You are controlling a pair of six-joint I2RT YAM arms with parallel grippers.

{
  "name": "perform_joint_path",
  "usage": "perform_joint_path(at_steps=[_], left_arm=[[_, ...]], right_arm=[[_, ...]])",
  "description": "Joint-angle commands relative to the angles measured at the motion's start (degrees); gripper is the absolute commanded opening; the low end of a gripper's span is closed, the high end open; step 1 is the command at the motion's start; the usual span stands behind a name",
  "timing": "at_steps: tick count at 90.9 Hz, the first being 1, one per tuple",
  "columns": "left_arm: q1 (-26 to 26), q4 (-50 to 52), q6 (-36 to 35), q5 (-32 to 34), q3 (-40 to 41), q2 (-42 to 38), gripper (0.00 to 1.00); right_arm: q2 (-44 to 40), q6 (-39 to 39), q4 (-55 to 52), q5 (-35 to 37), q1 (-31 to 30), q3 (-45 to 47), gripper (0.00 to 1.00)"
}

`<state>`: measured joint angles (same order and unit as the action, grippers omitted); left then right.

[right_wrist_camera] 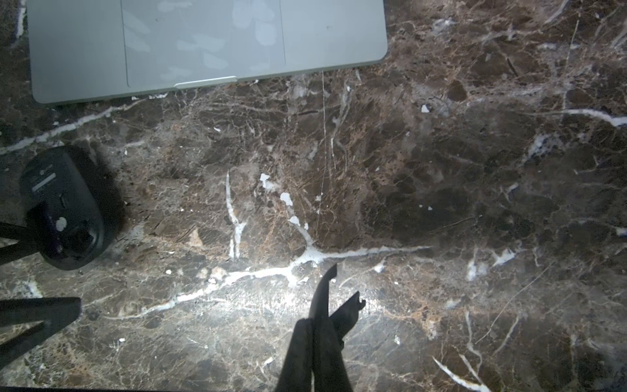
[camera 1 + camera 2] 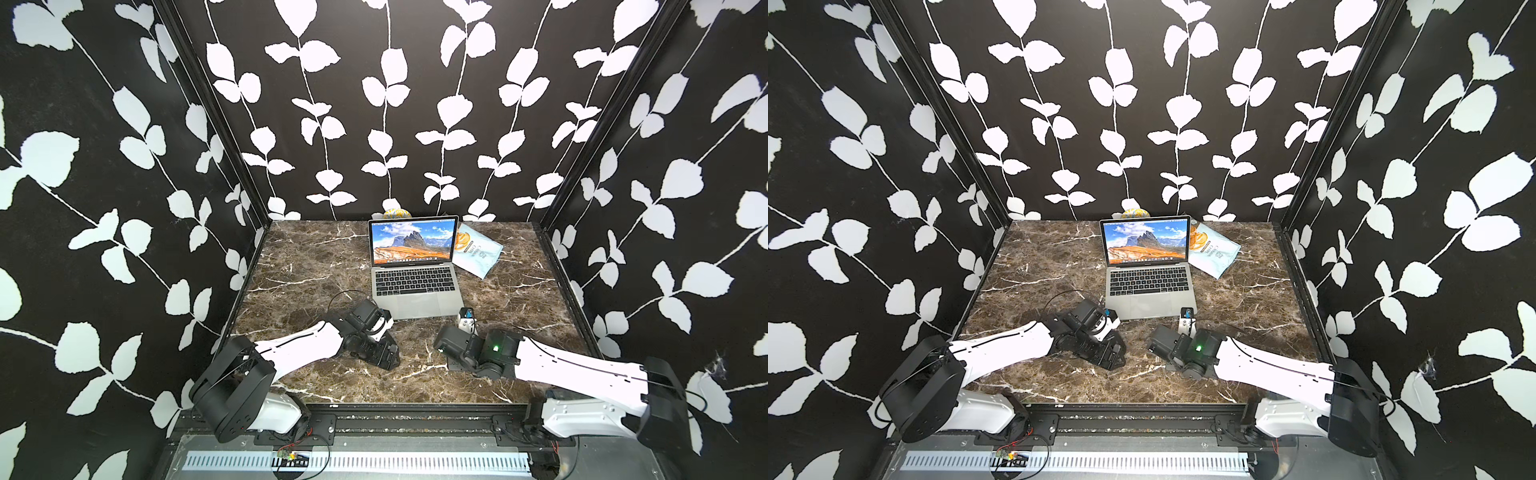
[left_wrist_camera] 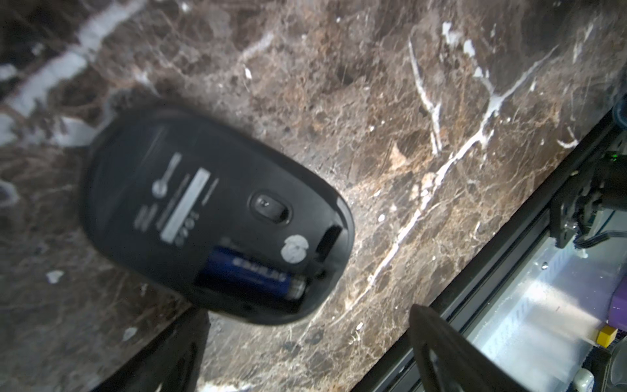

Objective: Insert the wireless mouse receiver into the laptop
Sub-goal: Adjust the mouse at the center of the board.

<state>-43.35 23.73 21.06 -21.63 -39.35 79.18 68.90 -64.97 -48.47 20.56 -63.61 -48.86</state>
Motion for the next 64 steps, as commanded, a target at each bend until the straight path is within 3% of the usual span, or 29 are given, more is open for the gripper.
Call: perform_joint_path(at_steps=[1,17,34,41,52,64], left_arm=[[-0.5,1.1,0.2,-0.3,-1.4,0.1,0.96],[-1.3,10.5,-0.5,-1.5,-4.4,-2.8,0.96],[-1.6,26.7,-8.7,2.7,-14.8,-9.5,0.95],[-1.6,24.3,-13.0,7.8,-15.8,-12.2,0.95],[-1.7,13.9,-17.4,18.3,-8.4,-15.5,0.96],[-3.1,14.5,-16.2,25.5,-7.9,-11.4,0.97]], right_arm=[[-1.6,0.9,0.4,1.4,0.6,1.8,0.0],[-5.2,3.8,0.1,1.5,2.4,1.9,0.0],[-11.6,9.0,4.2,-0.6,5.9,3.2,0.0],[-13.8,11.5,7.8,-3.1,8.4,5.0,0.0],[-16.4,15.2,13.3,-9.1,12.9,7.1,0.0],[-18.7,17.8,16.1,-12.6,15.8,8.3,0.0]])
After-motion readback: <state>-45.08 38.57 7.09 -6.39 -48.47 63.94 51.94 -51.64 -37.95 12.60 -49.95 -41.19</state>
